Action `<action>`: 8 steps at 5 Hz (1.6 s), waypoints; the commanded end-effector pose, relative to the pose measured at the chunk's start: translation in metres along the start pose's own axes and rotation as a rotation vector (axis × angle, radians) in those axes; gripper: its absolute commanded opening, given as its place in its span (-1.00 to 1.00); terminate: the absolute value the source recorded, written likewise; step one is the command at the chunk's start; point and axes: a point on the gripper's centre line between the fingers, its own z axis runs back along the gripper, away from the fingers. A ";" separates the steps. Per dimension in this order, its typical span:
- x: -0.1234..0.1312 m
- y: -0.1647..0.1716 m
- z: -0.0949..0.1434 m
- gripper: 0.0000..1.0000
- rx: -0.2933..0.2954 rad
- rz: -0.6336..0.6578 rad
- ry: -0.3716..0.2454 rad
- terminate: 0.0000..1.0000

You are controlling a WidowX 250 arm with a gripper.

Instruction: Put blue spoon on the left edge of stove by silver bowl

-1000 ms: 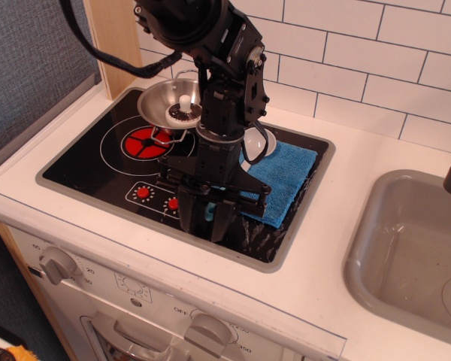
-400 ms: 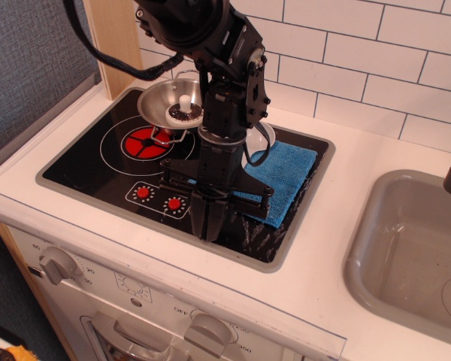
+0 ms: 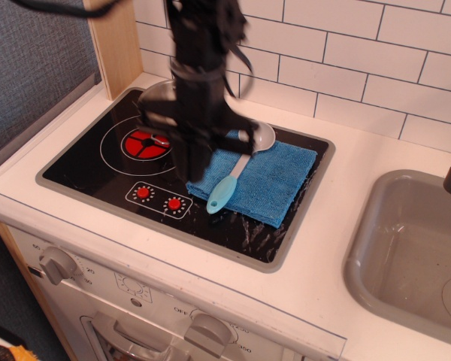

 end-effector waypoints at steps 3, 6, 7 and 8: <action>0.009 -0.027 -0.062 1.00 -0.018 -0.179 0.144 -1.00; 0.013 -0.023 -0.063 -1.00 -0.034 -0.172 0.148 -1.00; 0.012 -0.022 -0.057 -1.00 -0.042 -0.184 0.142 -1.00; 0.009 -0.019 -0.036 -1.00 -0.035 -0.207 0.095 -1.00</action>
